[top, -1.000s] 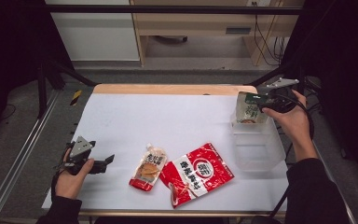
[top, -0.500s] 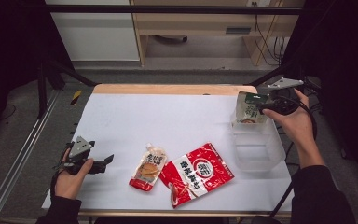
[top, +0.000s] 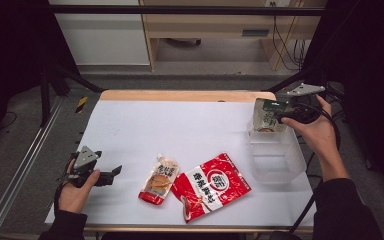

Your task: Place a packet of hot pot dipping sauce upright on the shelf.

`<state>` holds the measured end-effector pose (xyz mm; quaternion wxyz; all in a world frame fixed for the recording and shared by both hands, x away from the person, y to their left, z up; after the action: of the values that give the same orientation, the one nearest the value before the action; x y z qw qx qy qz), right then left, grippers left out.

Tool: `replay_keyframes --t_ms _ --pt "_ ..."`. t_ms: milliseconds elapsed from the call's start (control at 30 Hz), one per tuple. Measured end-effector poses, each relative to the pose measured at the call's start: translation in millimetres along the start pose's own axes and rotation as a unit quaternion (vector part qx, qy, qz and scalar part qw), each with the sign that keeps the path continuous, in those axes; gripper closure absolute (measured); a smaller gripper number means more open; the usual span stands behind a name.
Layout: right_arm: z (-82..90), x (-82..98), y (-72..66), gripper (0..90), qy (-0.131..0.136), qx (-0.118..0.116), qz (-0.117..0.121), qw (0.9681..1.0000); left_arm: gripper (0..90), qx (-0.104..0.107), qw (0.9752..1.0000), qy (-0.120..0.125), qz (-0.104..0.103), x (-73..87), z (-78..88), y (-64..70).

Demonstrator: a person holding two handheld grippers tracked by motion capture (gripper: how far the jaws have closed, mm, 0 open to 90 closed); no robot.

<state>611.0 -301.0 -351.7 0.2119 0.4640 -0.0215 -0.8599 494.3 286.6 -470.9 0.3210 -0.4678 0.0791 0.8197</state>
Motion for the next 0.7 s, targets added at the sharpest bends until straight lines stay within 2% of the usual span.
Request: replay_keyframes --t_ms 233,433,533,567,600,700 --pt "10.2 -5.9 -7.6 14.8 0.017 -0.003 0.011 0.9998 7.3 0.001 1.0000 0.002 0.003 -0.2 -0.5 0.7" --pt "24.3 -11.9 -22.0 12.7 0.028 -0.011 0.024 0.9992 7.3 0.001 1.0000 0.002 0.002 -0.4 -0.8 1.2" --pt "31.6 -16.4 -37.0 12.2 0.036 -0.021 0.031 0.9987 7.3 0.001 1.0000 0.002 0.001 -0.9 -1.0 2.0" --pt "31.6 -16.4 -37.0 12.2 0.036 -0.021 0.031 0.9987 7.2 0.001 1.0000 0.002 0.001 -0.9 -1.0 2.0" --pt "34.2 -18.4 -47.1 12.1 0.040 -0.028 0.033 0.9983 7.3 0.002 1.0000 0.003 0.001 -1.1 -0.8 2.5" --pt "38.1 -21.0 -66.1 12.0 0.048 -0.039 0.040 0.9973 7.2 0.004 1.0000 0.004 -0.001 -1.8 0.0 3.6"
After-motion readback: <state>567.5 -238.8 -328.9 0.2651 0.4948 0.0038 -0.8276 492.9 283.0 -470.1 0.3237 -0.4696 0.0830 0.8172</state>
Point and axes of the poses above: each handheld gripper's, and its own axes: z roughly backward along the jaws, x roughly out of its underside, y roughly to its right, the point moved 5 cm from there along -z, roughly forward along the jaws, and after that the axes turned 6 degrees about -z, right-handed, at the moved point
